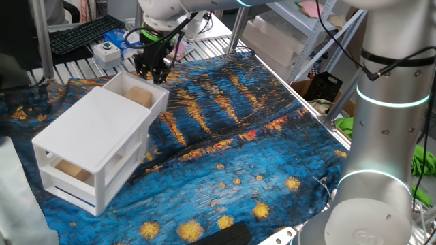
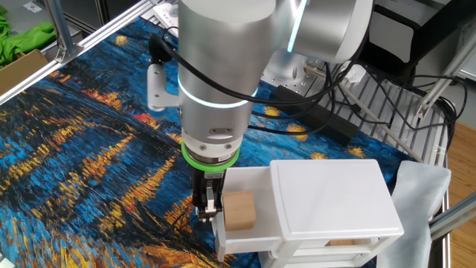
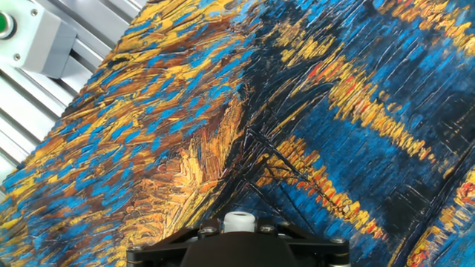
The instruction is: Put things in the drawer
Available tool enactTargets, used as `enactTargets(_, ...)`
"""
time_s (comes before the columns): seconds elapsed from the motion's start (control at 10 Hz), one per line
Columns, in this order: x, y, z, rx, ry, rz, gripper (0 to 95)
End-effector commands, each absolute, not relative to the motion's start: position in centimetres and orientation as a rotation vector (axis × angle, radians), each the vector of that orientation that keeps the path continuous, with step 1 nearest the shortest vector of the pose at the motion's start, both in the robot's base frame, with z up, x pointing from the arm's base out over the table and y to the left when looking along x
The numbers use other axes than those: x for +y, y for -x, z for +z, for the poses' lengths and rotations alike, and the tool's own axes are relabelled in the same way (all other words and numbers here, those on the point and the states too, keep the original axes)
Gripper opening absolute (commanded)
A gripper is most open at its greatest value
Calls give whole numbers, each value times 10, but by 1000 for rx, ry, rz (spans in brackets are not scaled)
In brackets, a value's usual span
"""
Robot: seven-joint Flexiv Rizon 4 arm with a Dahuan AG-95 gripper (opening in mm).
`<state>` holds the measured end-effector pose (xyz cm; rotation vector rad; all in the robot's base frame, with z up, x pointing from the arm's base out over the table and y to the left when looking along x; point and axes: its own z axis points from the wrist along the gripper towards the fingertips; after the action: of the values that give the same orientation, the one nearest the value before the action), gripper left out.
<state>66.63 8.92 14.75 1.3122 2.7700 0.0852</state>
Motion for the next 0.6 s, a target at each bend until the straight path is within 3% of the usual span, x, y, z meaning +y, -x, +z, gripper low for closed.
enactTargets(0.1, 91, -664, 149, 2770, -1323, 89, 0)
enactTargets(0.6, 99, -653, 154, 2764, -1351, 95, 0)
